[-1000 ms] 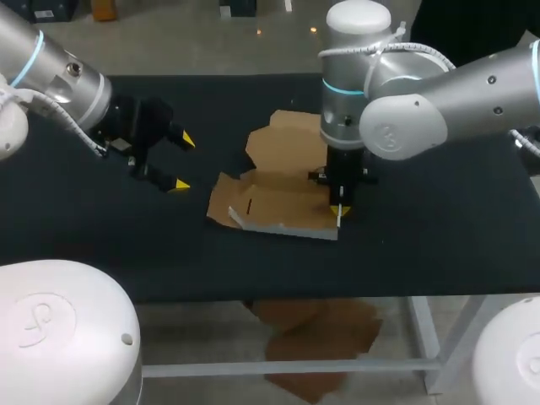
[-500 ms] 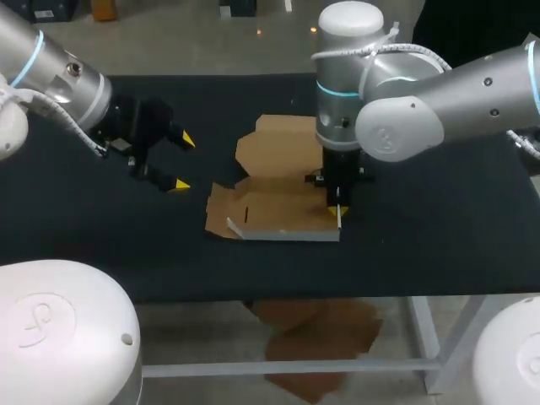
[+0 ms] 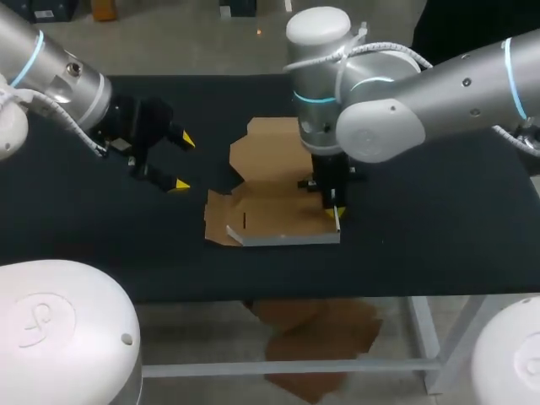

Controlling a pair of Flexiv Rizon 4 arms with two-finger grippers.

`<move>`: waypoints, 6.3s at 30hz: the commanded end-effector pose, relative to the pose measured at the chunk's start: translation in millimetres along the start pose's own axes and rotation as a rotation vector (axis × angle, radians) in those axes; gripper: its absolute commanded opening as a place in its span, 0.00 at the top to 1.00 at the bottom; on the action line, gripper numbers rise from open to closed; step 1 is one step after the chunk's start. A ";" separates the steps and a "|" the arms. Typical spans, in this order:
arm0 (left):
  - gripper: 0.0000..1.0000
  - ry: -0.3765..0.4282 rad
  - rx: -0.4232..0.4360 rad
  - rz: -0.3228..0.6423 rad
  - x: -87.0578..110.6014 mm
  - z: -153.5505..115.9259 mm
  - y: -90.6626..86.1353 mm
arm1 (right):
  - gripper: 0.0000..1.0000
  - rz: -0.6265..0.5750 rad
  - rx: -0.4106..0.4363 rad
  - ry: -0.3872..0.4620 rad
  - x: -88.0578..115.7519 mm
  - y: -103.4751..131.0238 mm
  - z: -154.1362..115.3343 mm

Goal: Assemble the packaging by folding the flat box into shape, placing the metal phone stand inside, and closing the box properly

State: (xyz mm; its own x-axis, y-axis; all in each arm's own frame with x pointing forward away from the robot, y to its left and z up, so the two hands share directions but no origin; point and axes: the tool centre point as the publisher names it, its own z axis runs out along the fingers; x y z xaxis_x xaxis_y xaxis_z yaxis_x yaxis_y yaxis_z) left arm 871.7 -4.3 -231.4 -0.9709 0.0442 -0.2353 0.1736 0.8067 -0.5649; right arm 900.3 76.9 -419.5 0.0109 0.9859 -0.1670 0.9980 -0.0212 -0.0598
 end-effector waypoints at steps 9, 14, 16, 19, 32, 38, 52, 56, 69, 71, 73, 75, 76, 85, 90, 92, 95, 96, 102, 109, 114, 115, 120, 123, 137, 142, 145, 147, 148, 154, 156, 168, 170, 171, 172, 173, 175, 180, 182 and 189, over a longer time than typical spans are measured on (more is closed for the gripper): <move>0.00 0.003 -0.005 -0.001 0.2 -1.2 -0.6 | 1.00 0.112 -0.013 -0.237 6.2 1.4 0.8; 0.00 0.003 -0.005 -0.001 0.2 -1.2 -0.6 | 1.00 0.111 -0.021 -0.212 4.1 -0.1 0.8; 0.00 0.003 -0.005 -0.001 0.2 -1.2 -0.6 | 1.00 0.103 -0.021 -0.181 2.6 -1.1 1.2; 0.00 0.003 -0.005 -0.001 0.2 -1.2 -0.6 | 1.00 0.085 -0.022 -0.124 -0.7 -2.3 1.5; 0.00 0.003 -0.005 -0.001 0.2 -1.2 -0.6 | 1.00 0.002 -0.027 0.076 -7.9 0.3 -3.0; 0.00 0.003 -0.005 -0.001 0.2 -1.2 -0.6 | 1.00 -0.011 -0.029 0.112 -5.9 2.6 -4.4; 0.00 0.003 -0.005 -0.001 0.2 -1.2 -0.6 | 1.00 -0.033 -0.015 0.115 5.0 7.7 -2.3; 0.00 0.003 -0.005 -0.001 0.2 -1.2 -0.6 | 1.00 -0.033 -0.013 0.113 5.4 8.3 -1.2; 0.00 0.003 -0.005 -0.001 0.2 -1.2 -0.6 | 1.00 -0.018 -0.016 0.137 3.9 7.4 0.2; 0.00 0.003 -0.005 -0.001 0.2 -1.2 -0.6 | 1.00 -0.018 -0.016 0.137 3.9 7.4 0.2; 0.00 0.003 -0.005 -0.001 0.2 -1.2 -0.6 | 1.00 -0.018 -0.016 0.137 3.9 7.4 0.2; 0.00 0.003 -0.005 -0.001 0.2 -1.2 -0.6 | 1.00 -0.018 -0.016 0.137 3.9 7.4 0.2; 0.00 0.003 -0.005 -0.001 0.2 -1.2 -0.6 | 1.00 -0.018 -0.016 0.137 3.9 7.4 0.2; 0.00 0.003 -0.005 -0.001 0.2 -1.2 -0.6 | 1.00 -0.018 -0.016 0.137 3.9 7.4 0.2; 0.00 -0.005 -0.009 -0.021 0.3 -0.7 0.1 | 1.00 -0.018 -0.016 0.137 3.9 7.4 0.2; 0.00 -0.030 0.002 -0.125 1.4 -1.1 2.0 | 1.00 -0.018 -0.016 0.137 3.9 7.4 0.2; 0.00 -0.086 0.011 -0.290 4.0 -4.2 4.2 | 1.00 -0.018 -0.016 0.137 3.9 7.4 0.2; 0.00 -0.117 0.011 -0.343 4.9 -5.1 5.2 | 1.00 -0.018 -0.016 0.137 3.9 7.4 0.2; 0.00 -0.261 0.015 -0.908 6.9 -7.1 14.5 | 1.00 -0.018 -0.016 0.137 3.9 7.4 0.2; 0.00 -0.343 -0.026 -1.311 11.9 0.6 27.9 | 1.00 -0.018 -0.016 0.137 3.9 7.4 0.2; 0.00 -0.343 -0.026 -1.311 11.9 0.6 27.9 | 1.00 -0.018 -0.016 0.137 3.9 7.4 0.2; 0.00 -0.343 -0.026 -1.311 11.9 0.6 27.9 | 1.00 -0.018 -0.016 0.137 3.9 7.4 0.2; 0.00 -0.343 -0.026 -1.311 11.9 0.6 27.9 | 1.00 -0.018 -0.016 0.137 3.9 7.4 0.2; 0.00 -0.350 -0.004 -1.405 6.8 1.9 30.0 | 1.00 -0.018 -0.016 0.137 3.9 7.4 0.2; 0.13 -0.071 0.019 -1.703 -8.5 23.7 65.1 | 1.00 -0.018 -0.016 0.137 3.9 7.4 0.2; 0.33 -0.021 -0.006 -1.717 -4.4 39.8 63.5 | 1.00 -0.018 -0.016 0.137 3.9 7.4 0.2; 0.40 -0.004 -0.020 -1.722 -0.2 49.7 63.6 | 1.00 -0.018 -0.016 0.137 3.9 7.4 0.2; 0.39 0.011 -0.026 -1.730 1.4 55.3 65.0 | 1.00 -0.018 -0.016 0.137 3.9 7.4 0.2; 0.39 0.011 -0.029 -1.731 1.8 58.5 65.9 | 1.00 -0.018 -0.016 0.137 3.9 7.4 0.2; 0.47 0.081 -0.027 -1.736 6.1 76.2 70.2 | 1.00 -0.018 -0.016 0.137 3.9 7.4 0.2; 0.50 0.095 -0.029 -1.722 8.5 81.9 69.9 | 1.00 -0.018 -0.016 0.137 3.9 7.4 0.2; 0.52 0.117 -0.024 -1.658 15.1 104.8 70.9 | 1.00 -0.018 -0.016 0.137 3.9 7.4 0.2; 0.52 0.125 -0.028 -1.654 15.1 107.6 71.7 | 1.00 -0.018 -0.016 0.137 3.9 7.4 0.2; 0.52 0.127 -0.030 -1.654 15.1 109.0 72.1 | 1.00 -0.018 -0.016 0.137 3.9 7.4 0.2; 0.52 0.133 -0.032 -1.654 15.1 110.6 72.7 | 1.00 -0.018 -0.016 0.137 3.9 7.4 0.2; 0.52 0.138 -0.033 -1.656 15.1 113.0 73.7 | 1.00 -0.018 -0.016 0.137 3.9 7.4 0.2; 0.52 0.150 -0.034 -1.660 15.3 117.9 75.1 | 1.00 -0.018 -0.016 0.137 3.9 7.4 0.2; 0.53 0.182 -0.050 -1.664 16.0 131.0 76.1 | 1.00 -0.018 -0.016 0.137 3.9 7.4 0.2; 0.53 0.191 -0.057 -1.666 16.6 136.3 76.6 | 1.00 -0.018 -0.016 0.137 3.9 7.4 0.2; 0.56 0.221 -0.065 -1.662 19.9 146.8 73.9 | 1.00 -0.018 -0.016 0.137 3.9 7.4 0.2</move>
State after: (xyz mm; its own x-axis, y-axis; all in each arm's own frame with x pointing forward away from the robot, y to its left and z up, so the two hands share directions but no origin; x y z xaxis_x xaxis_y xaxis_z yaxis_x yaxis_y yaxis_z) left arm 884.7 -27.0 -389.5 -0.0837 -0.7526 0.6532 -0.9964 0.0705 -0.0465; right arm 907.7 80.4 -420.6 0.0005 0.9996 -0.0296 0.9990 -0.0018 -0.0440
